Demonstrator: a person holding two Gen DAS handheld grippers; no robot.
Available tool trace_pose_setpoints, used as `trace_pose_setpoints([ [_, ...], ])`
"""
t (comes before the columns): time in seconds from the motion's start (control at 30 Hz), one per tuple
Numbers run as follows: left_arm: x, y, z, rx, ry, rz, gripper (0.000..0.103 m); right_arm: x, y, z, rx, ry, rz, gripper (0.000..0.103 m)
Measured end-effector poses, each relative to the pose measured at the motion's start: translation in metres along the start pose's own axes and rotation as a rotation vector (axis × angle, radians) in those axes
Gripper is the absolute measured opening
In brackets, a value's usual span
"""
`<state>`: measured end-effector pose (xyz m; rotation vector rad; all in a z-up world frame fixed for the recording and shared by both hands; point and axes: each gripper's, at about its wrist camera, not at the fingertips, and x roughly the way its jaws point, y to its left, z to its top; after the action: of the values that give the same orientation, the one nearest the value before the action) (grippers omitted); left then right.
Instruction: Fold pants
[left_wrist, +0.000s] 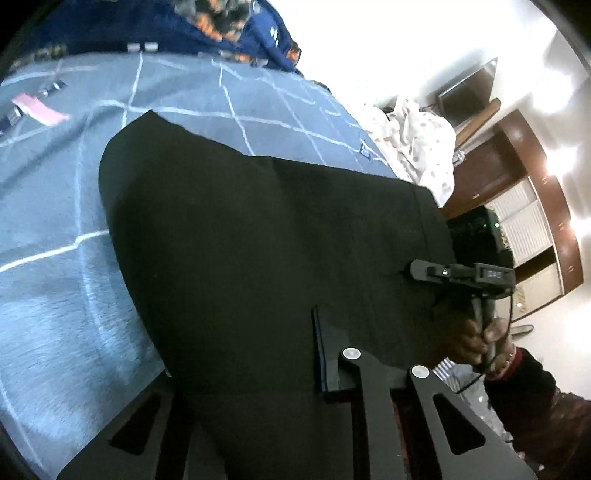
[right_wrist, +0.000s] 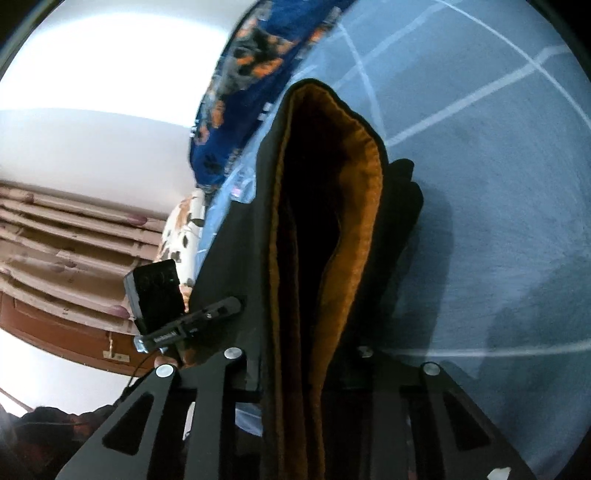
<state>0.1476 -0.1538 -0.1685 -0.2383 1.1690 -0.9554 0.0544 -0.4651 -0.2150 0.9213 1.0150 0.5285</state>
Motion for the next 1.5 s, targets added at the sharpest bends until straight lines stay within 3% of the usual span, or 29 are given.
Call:
trace_pose_setpoints([
  [0.37,-0.08,0.014,-0.015,-0.045,-0.162,0.103,0.014,0.033,0.055,-0.006,-0.07,-0.003,0.096,0.023],
  [0.8,-0.169,0.025,-0.053,-0.067,-0.29,0.345,0.014,0.111,0.12,-0.014,-0.156,0.057,0.194,0.023],
  [1.07,-0.197,0.025,-0.063,-0.011,-0.334,0.446,0.014,0.132,0.148,-0.019,-0.19,0.075,0.201,0.023],
  [1.5,-0.214,0.035,-0.057,0.009,-0.362,0.484,0.014,0.154,0.174,-0.017,-0.195,0.07,0.186,0.023],
])
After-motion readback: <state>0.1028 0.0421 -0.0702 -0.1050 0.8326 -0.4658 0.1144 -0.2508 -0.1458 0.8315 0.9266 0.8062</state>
